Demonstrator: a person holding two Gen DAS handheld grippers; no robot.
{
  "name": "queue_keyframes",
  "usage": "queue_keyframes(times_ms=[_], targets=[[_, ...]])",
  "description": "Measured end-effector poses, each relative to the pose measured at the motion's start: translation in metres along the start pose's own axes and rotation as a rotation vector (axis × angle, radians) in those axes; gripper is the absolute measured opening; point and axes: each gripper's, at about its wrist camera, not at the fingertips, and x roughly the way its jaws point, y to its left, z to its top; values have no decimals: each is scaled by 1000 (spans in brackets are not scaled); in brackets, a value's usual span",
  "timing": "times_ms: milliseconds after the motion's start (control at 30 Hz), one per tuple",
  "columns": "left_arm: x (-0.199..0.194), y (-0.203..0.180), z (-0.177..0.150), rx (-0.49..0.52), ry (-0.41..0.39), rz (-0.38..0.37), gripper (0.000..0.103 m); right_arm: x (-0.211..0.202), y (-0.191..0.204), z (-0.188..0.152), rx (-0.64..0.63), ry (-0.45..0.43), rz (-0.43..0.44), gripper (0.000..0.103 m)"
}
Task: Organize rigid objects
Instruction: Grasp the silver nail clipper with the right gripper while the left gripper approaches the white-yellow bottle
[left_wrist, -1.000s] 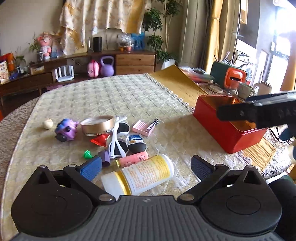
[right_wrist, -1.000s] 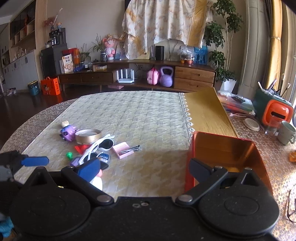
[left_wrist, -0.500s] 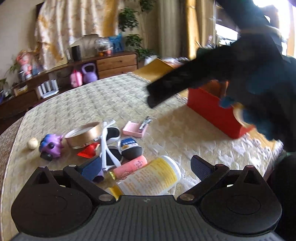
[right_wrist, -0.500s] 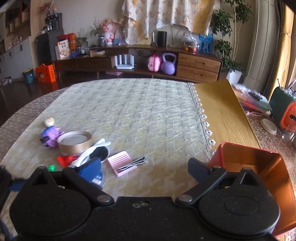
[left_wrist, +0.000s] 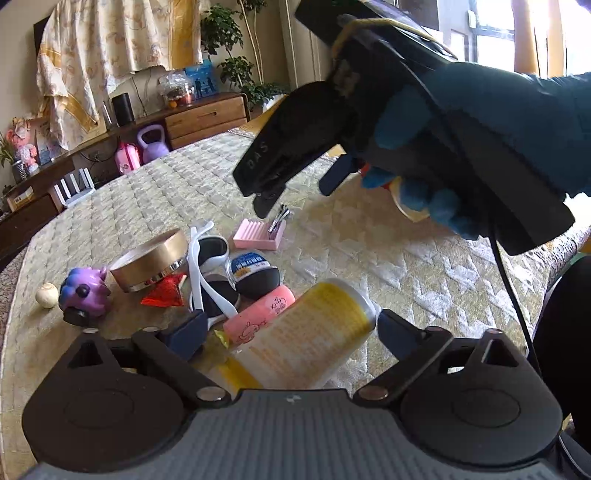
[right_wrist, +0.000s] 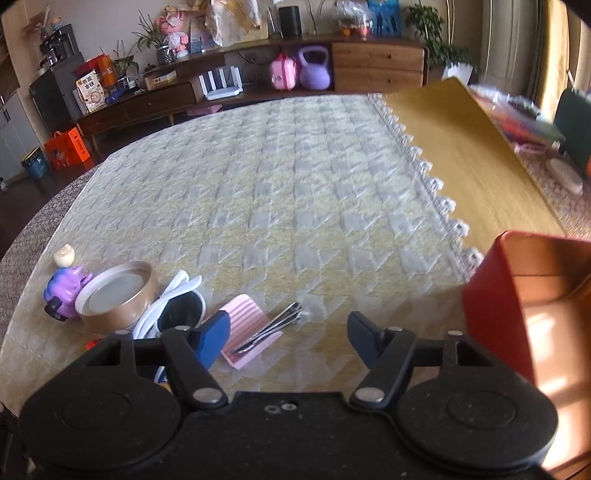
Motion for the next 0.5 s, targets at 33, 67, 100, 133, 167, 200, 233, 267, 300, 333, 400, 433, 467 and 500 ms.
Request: queue_keyframes(times_ms=[33, 67, 100, 133, 167, 200, 233, 267, 300, 333, 400, 433, 467, 500], targets=[[0, 0, -1, 5, 1, -2, 96, 2, 1, 0, 3, 6, 3, 67], [1, -1, -2, 12, 0, -5, 93, 4, 2, 1, 6, 13, 6, 67], [1, -2, -3, 18, 3, -12, 91, 6, 2, 1, 6, 19, 9, 66], [2, -3, -4, 25, 8, -19, 88, 7, 3, 1, 6, 25, 13, 63], [3, -3, -5, 31, 11, -23, 86, 8, 3, 2, 7, 31, 20, 62], [2, -5, -6, 38, 9, -18, 86, 10, 3, 2, 9, 38, 25, 58], [2, -6, -6, 47, 7, -16, 86, 11, 3, 2, 11, 44, 29, 56], [2, -7, -7, 54, 6, -15, 86, 12, 4, 2, 11, 50, 32, 52], [1, -8, -7, 57, 5, -14, 86, 14, 4, 1, 12, 56, 35, 49], [1, -8, -7, 58, 4, -13, 85, 15, 4, 2, 17, 62, 38, 50], [0, -8, -8, 64, 2, -20, 79, 17, 5, 2, 14, 62, 40, 50], [0, -9, -8, 67, 1, -19, 79, 17, 6, 2, 9, 63, 41, 49], [-1, -9, -8, 71, 0, -17, 79, 18, 6, 3, 8, 62, 42, 48], [-1, -10, -8, 76, -1, -14, 79, 19, 5, 4, 10, 63, 44, 45]])
